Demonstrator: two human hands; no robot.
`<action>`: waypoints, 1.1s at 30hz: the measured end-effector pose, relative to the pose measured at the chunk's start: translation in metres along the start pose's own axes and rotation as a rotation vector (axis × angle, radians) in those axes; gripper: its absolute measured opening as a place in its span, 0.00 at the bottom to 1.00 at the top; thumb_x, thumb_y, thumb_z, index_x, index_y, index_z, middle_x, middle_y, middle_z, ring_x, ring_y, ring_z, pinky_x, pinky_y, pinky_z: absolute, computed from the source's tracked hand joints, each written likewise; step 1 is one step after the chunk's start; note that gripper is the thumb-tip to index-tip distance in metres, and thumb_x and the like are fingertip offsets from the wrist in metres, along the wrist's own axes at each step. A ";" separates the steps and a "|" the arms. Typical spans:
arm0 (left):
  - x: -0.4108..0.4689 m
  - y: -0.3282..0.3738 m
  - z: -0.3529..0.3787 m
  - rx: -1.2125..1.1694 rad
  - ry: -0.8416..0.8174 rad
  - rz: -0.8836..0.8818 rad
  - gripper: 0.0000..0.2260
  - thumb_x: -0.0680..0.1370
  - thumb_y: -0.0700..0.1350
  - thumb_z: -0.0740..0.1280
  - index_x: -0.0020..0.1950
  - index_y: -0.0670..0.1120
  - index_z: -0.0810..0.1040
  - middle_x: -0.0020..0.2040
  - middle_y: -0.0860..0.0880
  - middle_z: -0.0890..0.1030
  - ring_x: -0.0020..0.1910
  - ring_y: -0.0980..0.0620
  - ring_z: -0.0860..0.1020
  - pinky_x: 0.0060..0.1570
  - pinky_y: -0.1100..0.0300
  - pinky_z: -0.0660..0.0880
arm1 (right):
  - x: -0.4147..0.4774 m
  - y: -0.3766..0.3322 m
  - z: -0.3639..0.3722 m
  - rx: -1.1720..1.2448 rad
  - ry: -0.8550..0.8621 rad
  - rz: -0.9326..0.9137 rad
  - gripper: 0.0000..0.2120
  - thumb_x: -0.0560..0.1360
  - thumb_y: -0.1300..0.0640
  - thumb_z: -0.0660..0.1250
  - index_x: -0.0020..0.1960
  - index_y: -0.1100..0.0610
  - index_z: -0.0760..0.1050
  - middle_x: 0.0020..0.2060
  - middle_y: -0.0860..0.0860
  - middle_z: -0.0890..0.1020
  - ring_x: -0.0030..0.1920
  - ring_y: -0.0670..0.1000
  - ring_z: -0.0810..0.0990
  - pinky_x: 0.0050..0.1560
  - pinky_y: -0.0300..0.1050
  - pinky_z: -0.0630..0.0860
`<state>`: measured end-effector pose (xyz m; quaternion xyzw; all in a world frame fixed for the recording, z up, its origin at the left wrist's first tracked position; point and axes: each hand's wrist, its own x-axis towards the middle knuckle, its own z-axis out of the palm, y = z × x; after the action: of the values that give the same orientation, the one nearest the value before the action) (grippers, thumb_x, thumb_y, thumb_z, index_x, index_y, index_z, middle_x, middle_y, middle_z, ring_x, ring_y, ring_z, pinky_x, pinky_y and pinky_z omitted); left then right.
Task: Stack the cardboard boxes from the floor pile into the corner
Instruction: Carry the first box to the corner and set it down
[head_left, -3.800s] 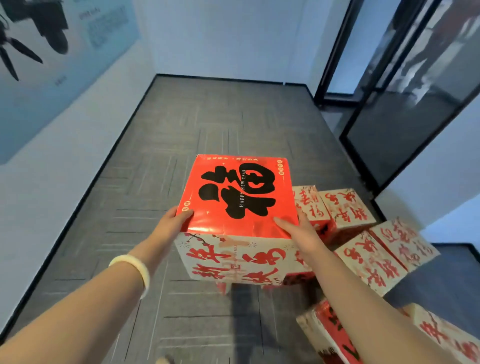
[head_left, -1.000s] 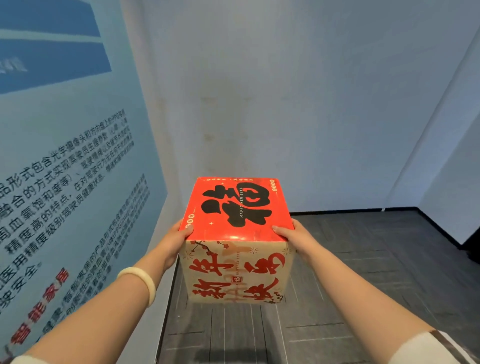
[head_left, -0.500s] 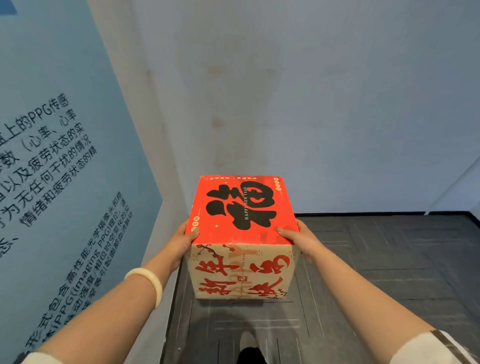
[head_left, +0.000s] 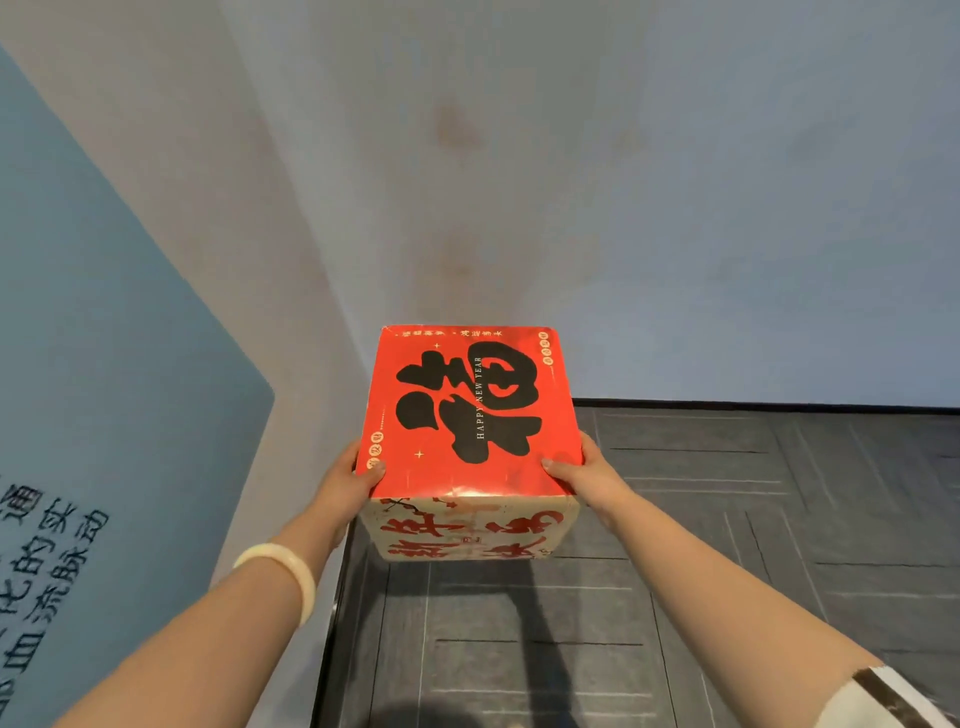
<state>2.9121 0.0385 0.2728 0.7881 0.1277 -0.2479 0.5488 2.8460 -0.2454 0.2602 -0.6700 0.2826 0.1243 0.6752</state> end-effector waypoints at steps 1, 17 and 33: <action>0.026 -0.016 0.002 0.008 0.002 0.006 0.13 0.81 0.43 0.60 0.66 0.47 0.68 0.57 0.47 0.78 0.53 0.47 0.76 0.52 0.53 0.71 | 0.025 0.017 0.007 0.006 0.011 0.002 0.24 0.73 0.62 0.69 0.65 0.52 0.63 0.57 0.53 0.78 0.55 0.53 0.78 0.54 0.47 0.75; 0.325 -0.273 0.038 -0.026 0.060 0.050 0.15 0.80 0.44 0.61 0.67 0.49 0.68 0.58 0.46 0.79 0.55 0.45 0.78 0.57 0.46 0.75 | 0.323 0.249 0.094 -0.087 0.067 -0.055 0.30 0.71 0.60 0.73 0.69 0.58 0.63 0.58 0.55 0.78 0.58 0.56 0.78 0.60 0.52 0.74; 0.437 -0.305 0.025 -0.467 0.199 -0.099 0.27 0.70 0.62 0.69 0.57 0.42 0.77 0.51 0.43 0.83 0.49 0.42 0.81 0.55 0.47 0.77 | 0.396 0.257 0.141 0.007 0.216 -0.007 0.21 0.71 0.42 0.69 0.57 0.52 0.72 0.51 0.51 0.80 0.52 0.54 0.78 0.58 0.56 0.75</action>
<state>3.1305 0.0958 -0.2100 0.6533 0.2732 -0.1593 0.6879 3.0566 -0.1728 -0.1792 -0.6780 0.3518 0.0481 0.6436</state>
